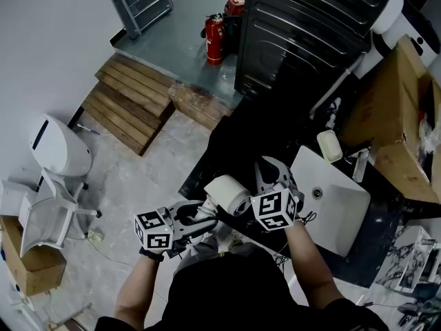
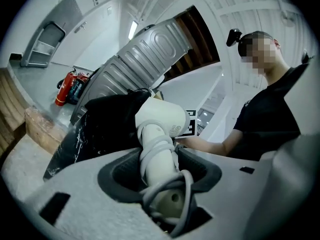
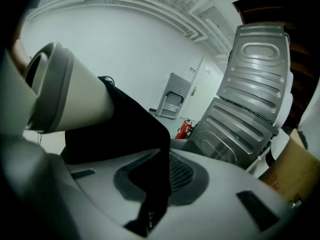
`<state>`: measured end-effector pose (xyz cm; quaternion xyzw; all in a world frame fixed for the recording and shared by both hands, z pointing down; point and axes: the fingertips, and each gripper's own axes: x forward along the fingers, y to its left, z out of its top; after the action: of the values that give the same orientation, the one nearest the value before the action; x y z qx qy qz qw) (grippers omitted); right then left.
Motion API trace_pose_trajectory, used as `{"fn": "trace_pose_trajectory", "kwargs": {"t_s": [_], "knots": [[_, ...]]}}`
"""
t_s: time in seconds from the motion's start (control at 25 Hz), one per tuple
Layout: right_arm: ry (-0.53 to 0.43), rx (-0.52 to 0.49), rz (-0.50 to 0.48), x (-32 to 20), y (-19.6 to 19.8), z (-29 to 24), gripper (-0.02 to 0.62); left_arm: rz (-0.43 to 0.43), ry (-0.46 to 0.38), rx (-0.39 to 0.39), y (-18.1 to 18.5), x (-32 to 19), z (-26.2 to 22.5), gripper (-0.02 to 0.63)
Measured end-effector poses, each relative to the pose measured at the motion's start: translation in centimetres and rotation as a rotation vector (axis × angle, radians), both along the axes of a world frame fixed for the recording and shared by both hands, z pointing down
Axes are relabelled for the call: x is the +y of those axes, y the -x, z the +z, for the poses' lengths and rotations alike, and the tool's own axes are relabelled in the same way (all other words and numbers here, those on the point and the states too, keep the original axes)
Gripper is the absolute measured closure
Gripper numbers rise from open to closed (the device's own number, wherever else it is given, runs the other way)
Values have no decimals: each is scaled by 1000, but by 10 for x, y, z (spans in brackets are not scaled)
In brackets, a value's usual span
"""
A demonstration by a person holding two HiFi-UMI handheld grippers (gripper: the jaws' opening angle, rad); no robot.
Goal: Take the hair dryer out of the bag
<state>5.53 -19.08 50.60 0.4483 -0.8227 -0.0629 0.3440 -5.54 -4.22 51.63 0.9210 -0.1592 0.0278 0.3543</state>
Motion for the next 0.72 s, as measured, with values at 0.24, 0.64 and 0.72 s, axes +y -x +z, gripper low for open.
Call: {"fn": "trace_pose_trajectory", "kwargs": {"t_s": [0.24, 0.64, 0.72], "knots": [[10, 5, 24, 0, -2, 5, 560, 29, -3, 42, 12, 8, -5, 370], [24, 54, 96, -11, -21, 17, 561, 30, -60, 60, 20, 14, -24, 370], [41, 60, 82, -8, -18, 20, 560, 3, -69, 39, 26, 9, -23, 370]]}}
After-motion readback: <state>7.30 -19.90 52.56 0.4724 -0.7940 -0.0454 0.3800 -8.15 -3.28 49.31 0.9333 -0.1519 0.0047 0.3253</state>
